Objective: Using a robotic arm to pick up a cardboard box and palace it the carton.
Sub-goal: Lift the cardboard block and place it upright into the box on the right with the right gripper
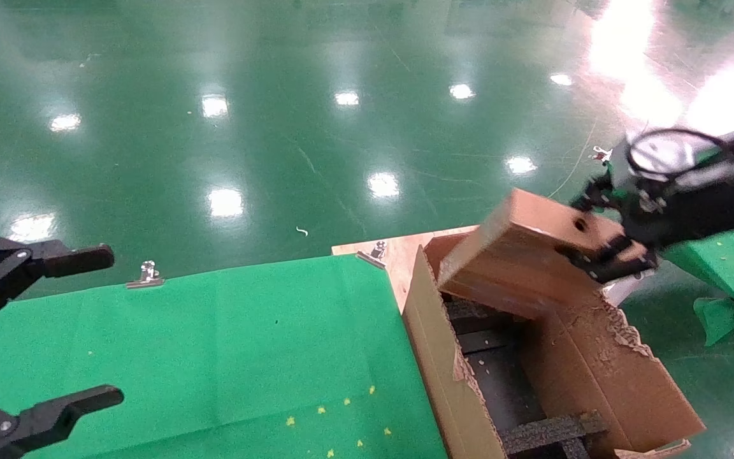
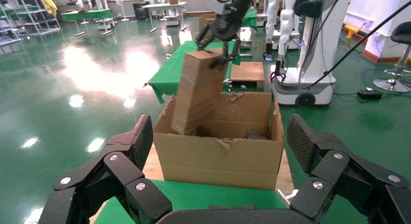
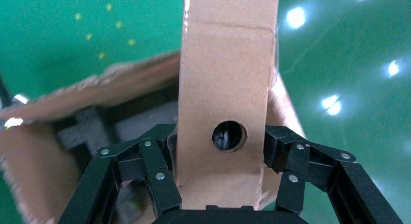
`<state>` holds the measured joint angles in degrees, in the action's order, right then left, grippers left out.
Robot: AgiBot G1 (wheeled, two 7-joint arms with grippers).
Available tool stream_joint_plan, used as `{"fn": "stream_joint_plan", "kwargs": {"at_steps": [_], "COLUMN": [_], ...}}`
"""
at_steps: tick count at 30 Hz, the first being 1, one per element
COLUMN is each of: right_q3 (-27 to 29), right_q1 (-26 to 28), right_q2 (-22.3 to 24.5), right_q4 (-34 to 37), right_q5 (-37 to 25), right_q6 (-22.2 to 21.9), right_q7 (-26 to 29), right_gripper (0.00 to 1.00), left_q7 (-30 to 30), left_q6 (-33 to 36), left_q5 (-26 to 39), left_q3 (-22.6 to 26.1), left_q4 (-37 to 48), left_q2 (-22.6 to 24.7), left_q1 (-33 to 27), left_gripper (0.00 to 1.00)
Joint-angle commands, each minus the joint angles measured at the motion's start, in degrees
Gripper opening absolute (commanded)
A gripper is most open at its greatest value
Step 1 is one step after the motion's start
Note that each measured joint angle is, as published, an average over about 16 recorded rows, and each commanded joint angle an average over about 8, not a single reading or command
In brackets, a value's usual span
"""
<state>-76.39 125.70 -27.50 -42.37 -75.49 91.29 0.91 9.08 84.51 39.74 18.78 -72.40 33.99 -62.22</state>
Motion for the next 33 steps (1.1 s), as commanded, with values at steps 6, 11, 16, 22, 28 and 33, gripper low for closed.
{"fn": "stream_joint_plan", "kwargs": {"at_steps": [6,11,16,22,28,33], "right_q3": [-4.9,-7.1,-8.6,-9.1,-8.8,-9.3], "right_q1": [0.9,0.9,0.1,-0.2,-0.5,-2.7], "right_q2": [4.9,5.9,6.2,6.2,6.1,6.4], "right_q4": [-0.9,0.0,0.8,1.1,1.3,2.4], "right_q5": [0.6,1.7,3.4,4.1,4.1,5.1], "right_q6": [-0.3,-0.5,-0.7,-0.7,-1.2,-4.8], "right_q7": [0.1,-0.5,-1.1,-1.2,-0.4,4.7], "right_gripper": [0.00,0.00,0.00,0.00,0.00,0.00], "left_q7": [0.0,0.0,0.0,0.0,0.0,0.0], "left_q6": [0.0,0.0,0.0,0.0,0.0,0.0], "left_q5": [0.0,0.0,0.0,0.0,0.0,0.0], "left_q3": [0.0,0.0,0.0,0.0,0.0,0.0], "left_q4": [0.0,0.0,0.0,0.0,0.0,0.0], "left_q2": [0.0,0.0,0.0,0.0,0.0,0.0], "left_q1": [0.0,0.0,0.0,0.0,0.0,0.0], "left_gripper": [1.00,1.00,1.00,1.00,1.00,1.00]}}
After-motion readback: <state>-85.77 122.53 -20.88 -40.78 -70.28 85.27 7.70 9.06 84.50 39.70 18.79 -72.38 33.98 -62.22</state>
